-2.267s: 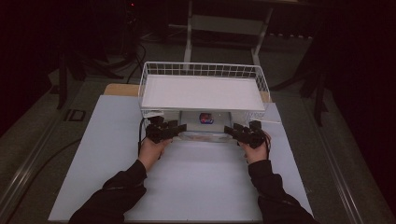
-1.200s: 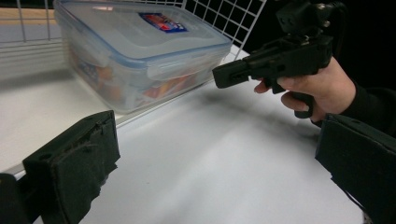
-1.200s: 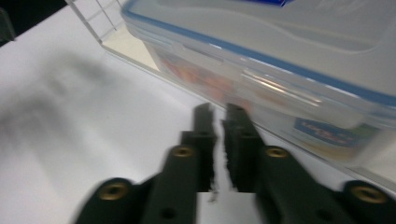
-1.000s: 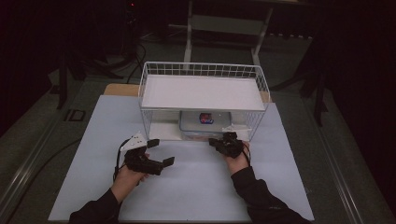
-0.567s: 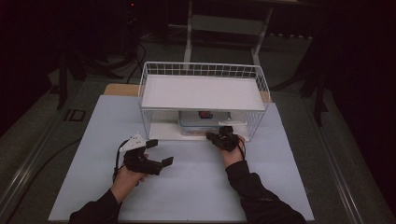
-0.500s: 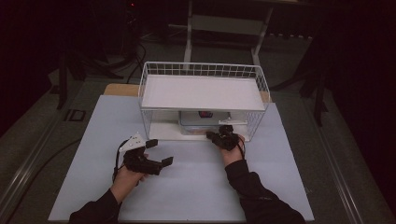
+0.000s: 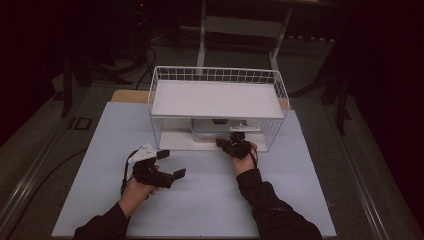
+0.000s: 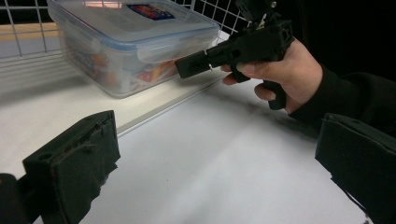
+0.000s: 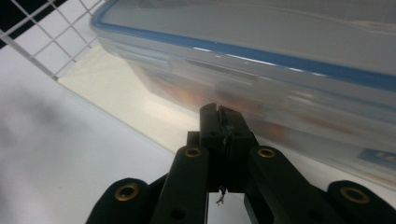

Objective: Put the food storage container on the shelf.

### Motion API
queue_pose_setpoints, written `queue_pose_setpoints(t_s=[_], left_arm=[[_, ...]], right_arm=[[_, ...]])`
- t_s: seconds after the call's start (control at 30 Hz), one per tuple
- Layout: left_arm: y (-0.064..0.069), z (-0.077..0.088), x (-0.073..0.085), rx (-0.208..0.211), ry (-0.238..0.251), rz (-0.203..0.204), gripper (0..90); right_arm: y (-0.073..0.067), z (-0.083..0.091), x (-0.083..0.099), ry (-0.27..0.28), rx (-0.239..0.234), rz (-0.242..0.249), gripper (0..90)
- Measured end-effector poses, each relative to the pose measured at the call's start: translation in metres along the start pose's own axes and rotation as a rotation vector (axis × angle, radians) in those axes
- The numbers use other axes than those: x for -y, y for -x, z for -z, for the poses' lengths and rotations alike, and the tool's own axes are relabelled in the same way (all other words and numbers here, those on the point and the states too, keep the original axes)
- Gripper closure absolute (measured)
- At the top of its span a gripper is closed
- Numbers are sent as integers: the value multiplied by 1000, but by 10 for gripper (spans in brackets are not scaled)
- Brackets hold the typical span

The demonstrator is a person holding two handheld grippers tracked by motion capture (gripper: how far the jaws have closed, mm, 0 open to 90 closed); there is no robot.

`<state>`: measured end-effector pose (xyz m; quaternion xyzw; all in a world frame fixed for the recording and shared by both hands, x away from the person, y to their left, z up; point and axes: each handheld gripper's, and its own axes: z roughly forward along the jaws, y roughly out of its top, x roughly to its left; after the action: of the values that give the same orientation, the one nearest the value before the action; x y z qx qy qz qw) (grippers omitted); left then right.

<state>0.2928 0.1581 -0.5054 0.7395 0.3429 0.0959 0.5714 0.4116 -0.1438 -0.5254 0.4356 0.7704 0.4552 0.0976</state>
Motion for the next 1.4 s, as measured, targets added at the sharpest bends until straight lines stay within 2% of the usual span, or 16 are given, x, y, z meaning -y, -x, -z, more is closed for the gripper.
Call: queue_pose_setpoints(t_s=[0.1, 0.17, 0.27, 0.37, 0.43, 0.53, 0.7, 0.73, 0.77, 0.87, 0.97, 1.07, 1.27, 1.4], left_arm=[[0, 0, 0, 6, -4, 4, 0], [0, 0, 0, 14, -4, 10, 0], [1, 1, -1, 20, -4, 6, 0], [4, 1, -2, 28, -6, -2, 0], [6, 1, -2, 33, -4, -8, 0], [9, 2, -2, 40, -12, -20, 0], [12, 4, -5, 65, -23, -25, 0], [12, 4, -5, 65, -23, -25, 0], [12, 4, -6, 86, -38, -26, 0], [15, 3, -6, 114, -60, -39, 0], [16, 3, -4, 117, -79, -56, 0], [17, 6, -4, 111, -82, -58, 0], [16, 16, -3, 109, -44, -49, 0], [17, 21, -5, 106, -38, -53, 0]], right_arm=[[-6, 4, 1, -13, -18, 11, 829], [-9, 8, 3, -5, -23, 29, 714], [-11, 16, 7, 19, -37, 21, 569], [-14, 24, 13, 33, -56, 37, 426], [-15, 29, 17, 42, -82, 35, 314], [-18, 40, 22, 46, -128, 42, 190], [-23, 60, 26, 66, -168, 50, 151], [-23, 60, 26, 66, -168, 50, 151], [-23, 62, 27, 67, -173, 44, 150], [-24, 77, 36, 75, -163, 62, 154], [-22, 84, 43, 65, -157, 70, 158], [-21, 93, 46, 59, -172, 66, 171], [-21, 114, 53, 83, -155, 107, 150], [-21, 128, 57, 98, -125, 131, 150]])
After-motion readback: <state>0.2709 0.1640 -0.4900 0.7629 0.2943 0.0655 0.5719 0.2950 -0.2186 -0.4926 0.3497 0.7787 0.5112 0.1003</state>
